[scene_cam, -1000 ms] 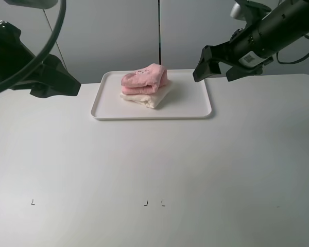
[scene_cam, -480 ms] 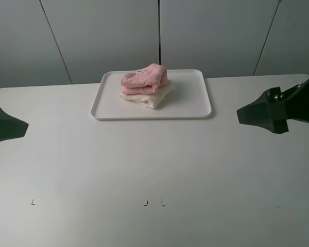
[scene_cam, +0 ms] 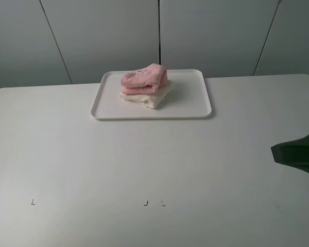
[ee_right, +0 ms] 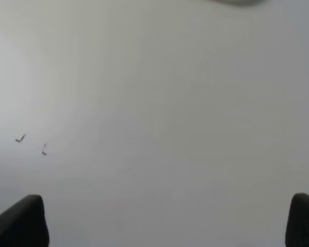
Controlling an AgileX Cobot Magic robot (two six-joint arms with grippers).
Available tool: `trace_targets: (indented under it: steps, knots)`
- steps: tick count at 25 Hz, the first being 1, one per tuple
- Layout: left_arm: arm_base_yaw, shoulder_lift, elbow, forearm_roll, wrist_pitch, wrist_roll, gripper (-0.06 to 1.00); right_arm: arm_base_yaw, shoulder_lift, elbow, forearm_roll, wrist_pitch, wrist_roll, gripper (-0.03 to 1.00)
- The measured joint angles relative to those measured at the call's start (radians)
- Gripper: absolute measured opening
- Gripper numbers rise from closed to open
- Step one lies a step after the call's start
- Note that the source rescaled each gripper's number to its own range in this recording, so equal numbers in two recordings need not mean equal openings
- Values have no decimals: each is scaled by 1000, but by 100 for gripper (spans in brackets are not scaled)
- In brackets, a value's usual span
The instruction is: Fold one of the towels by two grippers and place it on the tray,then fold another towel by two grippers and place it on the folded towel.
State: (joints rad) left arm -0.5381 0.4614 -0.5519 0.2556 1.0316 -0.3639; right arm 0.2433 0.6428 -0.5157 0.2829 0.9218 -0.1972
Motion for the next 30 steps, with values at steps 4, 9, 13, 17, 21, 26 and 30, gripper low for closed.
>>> trace_targets:
  steps: [4,9,13,17,21,26,30]
  knots:
    - [0,-56,13,2,50,2,100,0,-24,0,-9,47,21,100]
    - [0,-100,23,-4,86,9,100,0,-26,0,-70,176,41,100]
    - [0,-138,31,-2,84,22,100,0,-26,0,-76,171,41,100]
    - [0,-205,31,2,84,26,100,0,-62,0,-64,162,36,100]
    - [0,-306,31,8,84,26,100,0,-147,0,-63,160,33,100]
    - [0,-421,31,10,84,26,100,0,-265,0,-63,160,29,100]
    - [0,-455,31,10,84,26,100,0,-370,0,-63,160,29,100]
